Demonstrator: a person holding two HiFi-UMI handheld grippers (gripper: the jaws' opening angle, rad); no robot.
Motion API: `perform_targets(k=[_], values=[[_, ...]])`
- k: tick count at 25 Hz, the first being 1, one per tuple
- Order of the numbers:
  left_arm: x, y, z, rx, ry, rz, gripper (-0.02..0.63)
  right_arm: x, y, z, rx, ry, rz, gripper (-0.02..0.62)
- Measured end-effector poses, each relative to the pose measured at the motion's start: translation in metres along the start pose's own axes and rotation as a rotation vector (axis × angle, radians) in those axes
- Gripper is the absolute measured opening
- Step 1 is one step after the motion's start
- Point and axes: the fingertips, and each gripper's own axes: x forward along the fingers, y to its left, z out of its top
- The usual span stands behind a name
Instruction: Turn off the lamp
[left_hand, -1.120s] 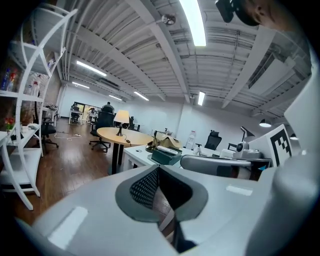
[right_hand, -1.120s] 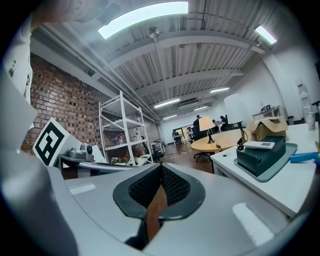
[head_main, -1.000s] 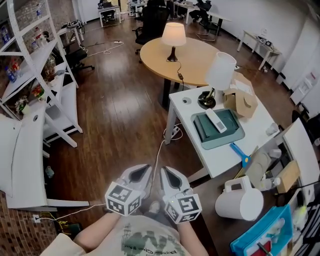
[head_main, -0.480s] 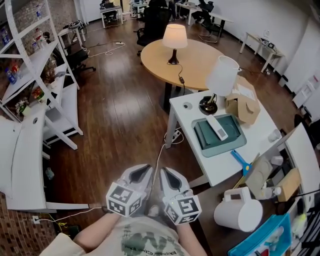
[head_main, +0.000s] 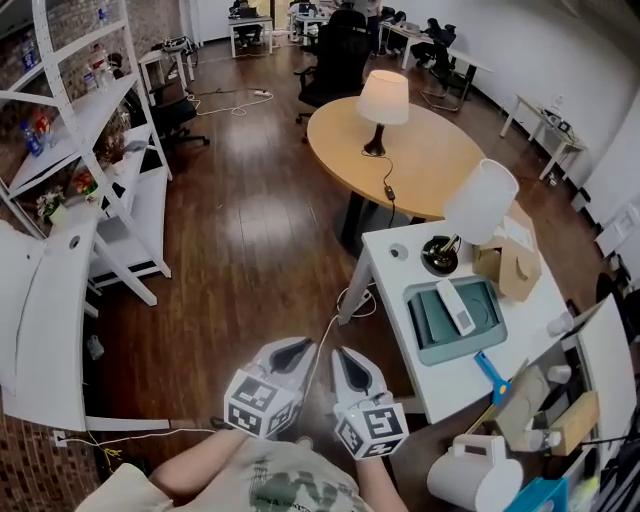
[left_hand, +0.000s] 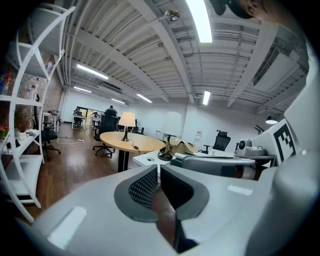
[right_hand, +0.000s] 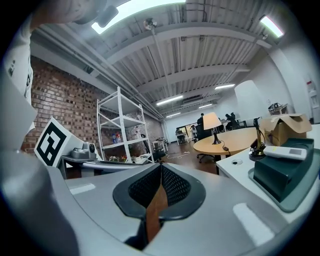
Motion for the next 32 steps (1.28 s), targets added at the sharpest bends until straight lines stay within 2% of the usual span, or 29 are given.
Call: perform_targets(k=[8, 21, 27, 32], values=[[0.049, 0.088, 0.034, -0.026, -0.023, -0.007, 0.000, 0.095, -0.016, 0.022, -0.037, 0.025, -0.028, 0.006], [0.103, 0.216, 0.080, -0.053, -0.018, -0.107, 0.000, 0.239, -0.025, 0.056, -0.040, 0.025, -0.124, 0.005], [0.118, 0.256, 0.099, -0.058, -0.047, -0.131, 0.000, 0.278, -0.026, 0.064, -0.057, 0.020, -0.159, 0.006], [0.132, 0.268, 0.108, -0.049, -0.056, -0.148, 0.000, 0.294, -0.037, 0.066, -0.058, 0.019, -0.192, 0.005]])
